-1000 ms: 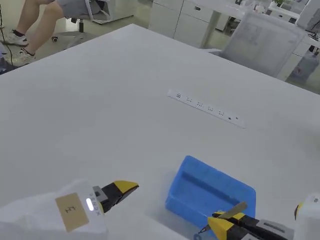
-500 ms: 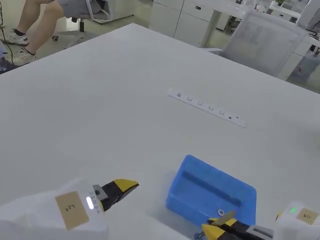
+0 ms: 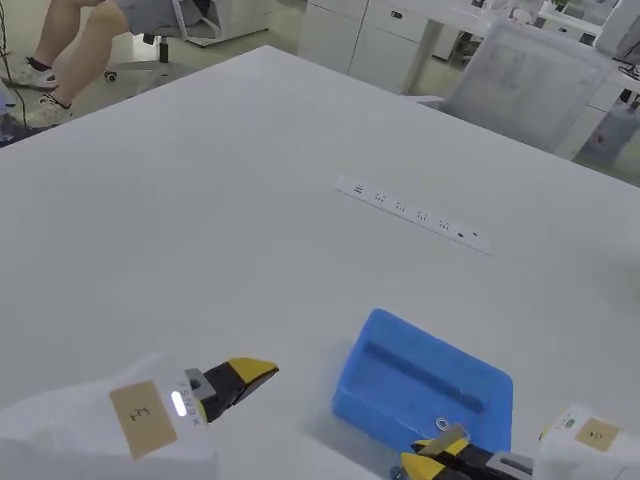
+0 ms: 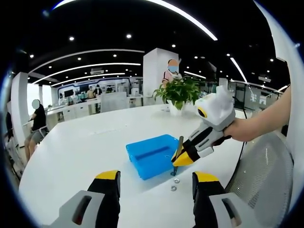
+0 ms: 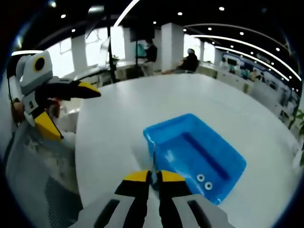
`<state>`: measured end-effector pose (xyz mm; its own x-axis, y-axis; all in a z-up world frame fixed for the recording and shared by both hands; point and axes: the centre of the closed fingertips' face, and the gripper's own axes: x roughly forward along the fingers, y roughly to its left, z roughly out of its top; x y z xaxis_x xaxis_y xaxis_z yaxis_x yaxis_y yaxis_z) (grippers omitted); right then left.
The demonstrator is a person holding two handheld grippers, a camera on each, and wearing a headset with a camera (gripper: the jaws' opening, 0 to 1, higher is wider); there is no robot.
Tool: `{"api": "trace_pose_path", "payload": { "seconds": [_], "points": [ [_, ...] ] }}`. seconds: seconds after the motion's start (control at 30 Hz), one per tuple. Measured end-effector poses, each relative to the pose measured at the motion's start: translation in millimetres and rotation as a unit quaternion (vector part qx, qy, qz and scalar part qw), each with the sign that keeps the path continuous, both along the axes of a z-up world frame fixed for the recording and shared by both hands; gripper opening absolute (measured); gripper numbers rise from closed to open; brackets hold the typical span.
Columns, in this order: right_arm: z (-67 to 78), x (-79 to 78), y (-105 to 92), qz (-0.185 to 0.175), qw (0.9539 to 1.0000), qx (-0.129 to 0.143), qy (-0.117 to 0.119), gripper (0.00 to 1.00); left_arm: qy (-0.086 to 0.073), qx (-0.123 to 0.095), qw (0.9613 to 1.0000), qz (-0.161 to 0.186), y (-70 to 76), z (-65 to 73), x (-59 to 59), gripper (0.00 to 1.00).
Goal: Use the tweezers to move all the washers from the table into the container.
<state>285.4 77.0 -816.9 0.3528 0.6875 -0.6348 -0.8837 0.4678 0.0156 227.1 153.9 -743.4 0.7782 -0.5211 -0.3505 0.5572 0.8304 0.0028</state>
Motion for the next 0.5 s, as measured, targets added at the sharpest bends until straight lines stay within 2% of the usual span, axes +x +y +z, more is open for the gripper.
{"api": "trace_pose_path", "payload": {
  "seconds": [0.27, 0.43, 0.5],
  "points": [
    [0.2, -1.9, -0.2, 0.003, 1.0000, 0.001, 0.001, 0.03, 0.000, 0.000, 1.0000, -0.001, 0.1, 0.2, 0.1, 0.60],
    [1.0, -3.5, -2.9, -0.015, 0.9994, 0.021, 0.023, 0.03, -0.001, -0.001, 1.0000, -0.002, -0.3, 0.8, -0.1, 0.60],
    [4.0, -4.0, -3.7, -0.020, 0.9992, 0.028, 0.020, 0.03, -0.001, -0.001, 1.0000, -0.001, 0.1, 0.9, 0.0, 0.60]
  ]
}}
